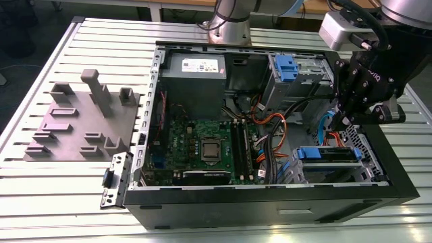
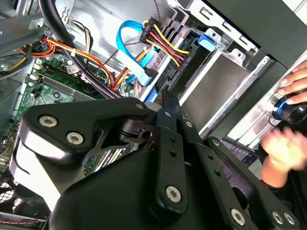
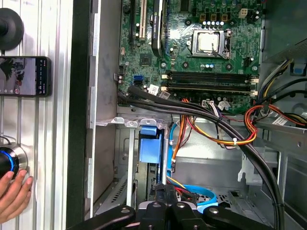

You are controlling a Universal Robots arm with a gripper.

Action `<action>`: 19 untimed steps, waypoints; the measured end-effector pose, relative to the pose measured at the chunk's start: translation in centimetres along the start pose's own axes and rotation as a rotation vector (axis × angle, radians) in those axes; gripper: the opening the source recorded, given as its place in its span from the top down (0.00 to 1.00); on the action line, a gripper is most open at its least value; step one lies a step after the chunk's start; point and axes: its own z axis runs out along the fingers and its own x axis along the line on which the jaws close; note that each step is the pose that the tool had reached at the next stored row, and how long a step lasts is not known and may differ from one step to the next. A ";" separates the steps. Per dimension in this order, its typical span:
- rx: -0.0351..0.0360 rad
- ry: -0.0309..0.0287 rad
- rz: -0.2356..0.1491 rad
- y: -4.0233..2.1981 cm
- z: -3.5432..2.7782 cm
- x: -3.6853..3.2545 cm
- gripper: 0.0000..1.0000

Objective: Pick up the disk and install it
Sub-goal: 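Insert the second disk wire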

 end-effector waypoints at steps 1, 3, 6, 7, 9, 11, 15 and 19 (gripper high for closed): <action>0.0000 0.0000 0.000 0.00 0.00 0.00 0.89; 0.0000 0.0000 0.000 0.00 0.00 0.00 0.89; 0.0000 0.0001 0.000 0.00 -0.02 -0.02 0.89; 0.0000 0.0001 0.000 -0.01 -0.06 -0.05 0.89; 0.0000 -0.0002 0.000 -0.01 -0.22 -0.14 0.89; 0.0001 -0.0004 0.000 -0.02 -0.39 -0.17 0.89; 0.0004 -0.0007 0.000 -0.02 -0.60 -0.18 0.89; 0.0014 -0.0003 0.000 -0.03 -0.65 -0.49 0.89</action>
